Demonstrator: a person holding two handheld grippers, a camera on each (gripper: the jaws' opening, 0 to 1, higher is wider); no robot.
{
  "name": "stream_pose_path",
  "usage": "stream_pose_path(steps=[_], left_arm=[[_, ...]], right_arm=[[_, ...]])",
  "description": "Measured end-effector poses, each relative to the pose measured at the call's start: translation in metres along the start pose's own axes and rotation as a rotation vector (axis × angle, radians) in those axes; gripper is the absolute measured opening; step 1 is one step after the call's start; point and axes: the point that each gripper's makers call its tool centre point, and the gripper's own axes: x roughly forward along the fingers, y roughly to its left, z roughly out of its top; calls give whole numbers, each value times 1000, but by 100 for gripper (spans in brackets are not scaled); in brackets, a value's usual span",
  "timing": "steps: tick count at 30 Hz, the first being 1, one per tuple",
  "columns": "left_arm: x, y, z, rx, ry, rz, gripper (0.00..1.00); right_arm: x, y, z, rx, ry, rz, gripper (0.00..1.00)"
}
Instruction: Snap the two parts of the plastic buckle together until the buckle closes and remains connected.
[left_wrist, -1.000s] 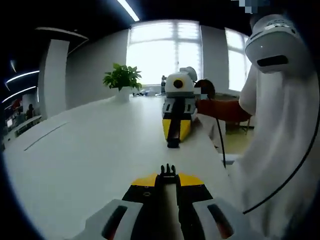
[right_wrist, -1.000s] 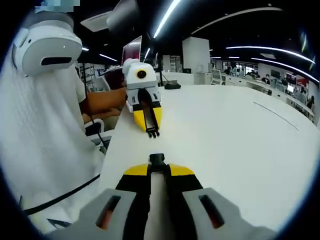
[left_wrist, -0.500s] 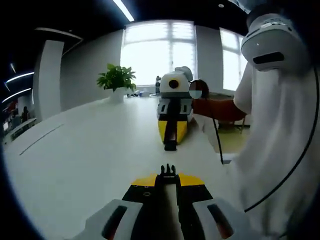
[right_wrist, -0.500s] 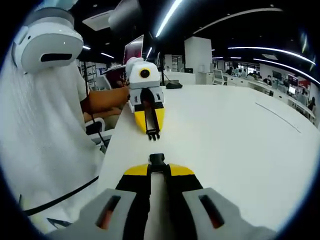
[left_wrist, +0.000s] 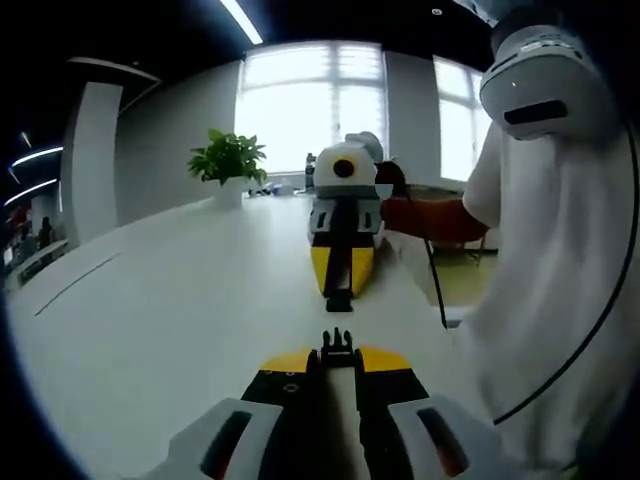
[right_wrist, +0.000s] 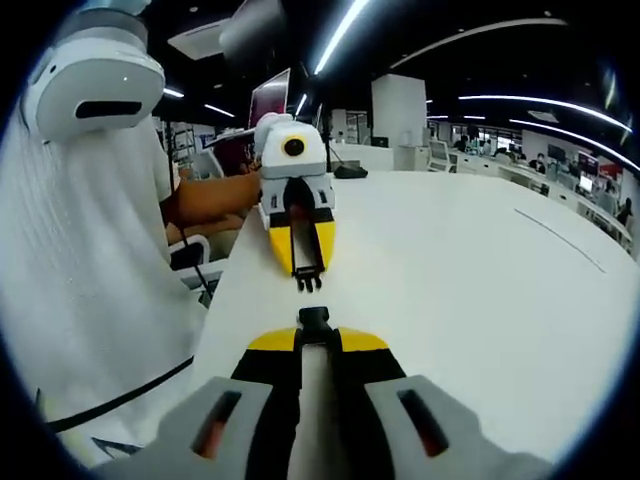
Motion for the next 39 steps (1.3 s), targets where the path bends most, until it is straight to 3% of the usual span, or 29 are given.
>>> stream_pose_path(steps=[10, 39], left_arm=[[1, 0, 0, -12, 1, 31, 14], [2, 1, 1, 21, -26, 25, 11]], right_arm=[[1, -1, 0, 0, -4, -15, 13], [12, 1, 4, -27, -7, -12, 12]])
